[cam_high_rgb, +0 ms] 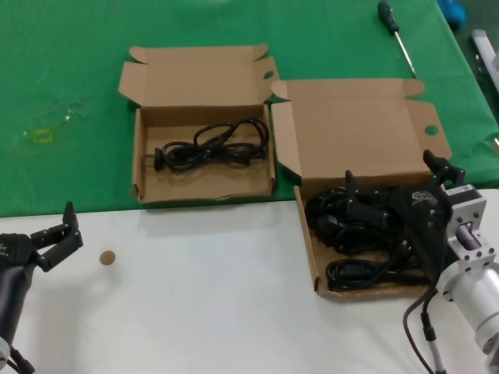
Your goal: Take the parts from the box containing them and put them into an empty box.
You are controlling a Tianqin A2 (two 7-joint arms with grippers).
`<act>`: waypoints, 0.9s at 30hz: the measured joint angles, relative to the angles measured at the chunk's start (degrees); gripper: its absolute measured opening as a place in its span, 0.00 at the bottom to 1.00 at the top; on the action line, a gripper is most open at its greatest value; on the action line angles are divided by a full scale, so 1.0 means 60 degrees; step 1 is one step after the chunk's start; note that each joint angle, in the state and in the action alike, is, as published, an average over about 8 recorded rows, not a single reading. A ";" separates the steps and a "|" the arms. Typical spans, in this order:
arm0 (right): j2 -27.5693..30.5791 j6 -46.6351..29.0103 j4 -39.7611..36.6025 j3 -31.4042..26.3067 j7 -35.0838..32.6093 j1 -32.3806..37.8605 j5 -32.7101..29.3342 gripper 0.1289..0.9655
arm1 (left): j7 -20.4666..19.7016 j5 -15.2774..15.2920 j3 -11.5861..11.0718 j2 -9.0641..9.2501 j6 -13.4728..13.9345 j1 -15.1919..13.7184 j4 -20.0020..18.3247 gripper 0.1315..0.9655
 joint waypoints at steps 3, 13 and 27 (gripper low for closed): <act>0.0000 0.0000 0.0000 0.0000 0.0000 0.0000 0.0000 1.00 | 0.0000 0.0000 0.0000 0.0000 0.0000 0.0000 0.0000 1.00; 0.0000 0.0000 0.0000 0.0000 0.0000 0.0000 0.0000 1.00 | 0.0000 0.0000 0.0000 0.0000 0.0000 0.0000 0.0000 1.00; 0.0000 0.0000 0.0000 0.0000 0.0000 0.0000 0.0000 1.00 | 0.0000 0.0000 0.0000 0.0000 0.0000 0.0000 0.0000 1.00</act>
